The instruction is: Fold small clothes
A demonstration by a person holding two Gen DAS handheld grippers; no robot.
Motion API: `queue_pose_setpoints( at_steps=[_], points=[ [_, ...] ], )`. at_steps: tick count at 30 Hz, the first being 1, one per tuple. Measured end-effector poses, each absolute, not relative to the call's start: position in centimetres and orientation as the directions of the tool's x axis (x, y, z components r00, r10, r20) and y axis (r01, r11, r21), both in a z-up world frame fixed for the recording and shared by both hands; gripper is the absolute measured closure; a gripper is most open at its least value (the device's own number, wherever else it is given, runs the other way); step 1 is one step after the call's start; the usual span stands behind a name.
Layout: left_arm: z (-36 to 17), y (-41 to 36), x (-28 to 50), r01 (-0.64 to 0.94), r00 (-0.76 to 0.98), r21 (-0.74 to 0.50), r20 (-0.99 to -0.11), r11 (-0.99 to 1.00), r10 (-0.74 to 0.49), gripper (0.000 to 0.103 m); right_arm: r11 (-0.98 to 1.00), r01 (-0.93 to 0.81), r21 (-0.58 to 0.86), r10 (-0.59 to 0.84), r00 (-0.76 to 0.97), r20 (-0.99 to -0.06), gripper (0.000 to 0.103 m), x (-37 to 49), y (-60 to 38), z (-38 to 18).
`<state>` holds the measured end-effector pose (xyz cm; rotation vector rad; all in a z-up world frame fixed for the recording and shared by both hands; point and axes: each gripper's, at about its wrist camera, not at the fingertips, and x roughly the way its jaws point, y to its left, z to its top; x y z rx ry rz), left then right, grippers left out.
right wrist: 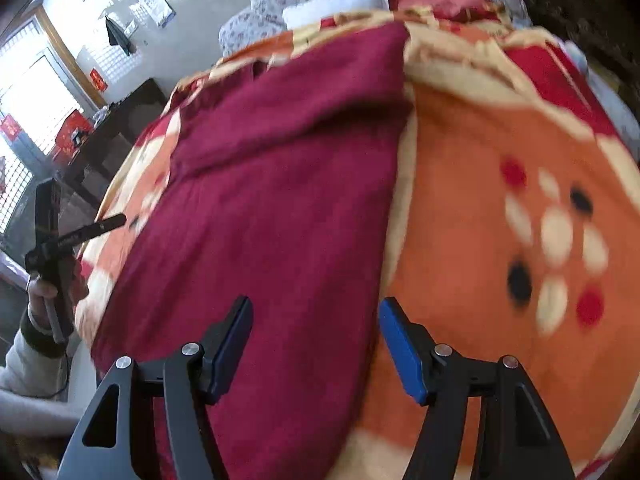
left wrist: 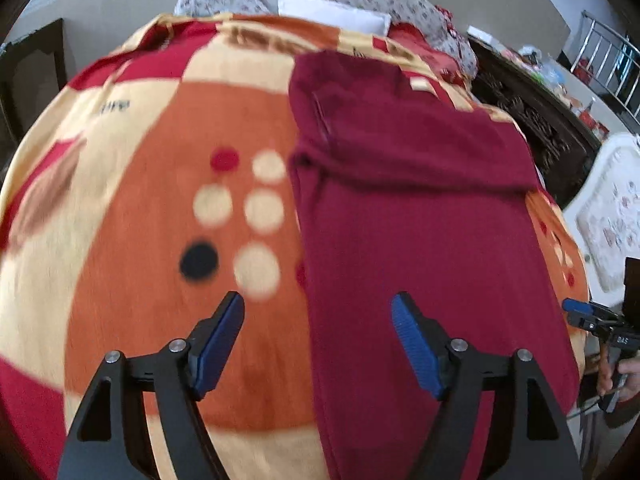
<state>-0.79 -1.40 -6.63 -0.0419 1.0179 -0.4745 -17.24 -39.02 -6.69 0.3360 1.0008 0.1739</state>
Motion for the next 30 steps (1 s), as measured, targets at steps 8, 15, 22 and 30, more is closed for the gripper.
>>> queue_pose_setpoints(
  at_steps=[8,15,22,30],
  points=[
    [-7.9,-1.5,-5.7,0.356,0.401,-0.178,-0.858,0.917,-0.322,0.028,0.908,0.034,0.417,0.339,0.527,-0.780,0.033,-22.3,-38.9,-7.8],
    [-8.7,-1.1,-7.3,0.311,0.408,-0.161,-0.868,0.937,-0.284,0.028,0.890,0.034,0.454,0.367,0.537,-0.760,0.030,-23.5,-38.6,-8.0],
    [-8.7,-1.2,-8.1,0.323,0.408,-0.149,-0.869,0.935,-0.279,0.028,0.885,0.025,0.465,0.383,0.528,-0.758,0.028,-24.0,-37.9,-8.4],
    [-9.0,0.0,-9.5,0.306,0.337,-0.239,-0.878,0.922,-0.340,0.027,0.868,0.014,0.495,0.417,0.519,-0.746,0.023,-24.4,-37.5,-8.6]
  ],
)
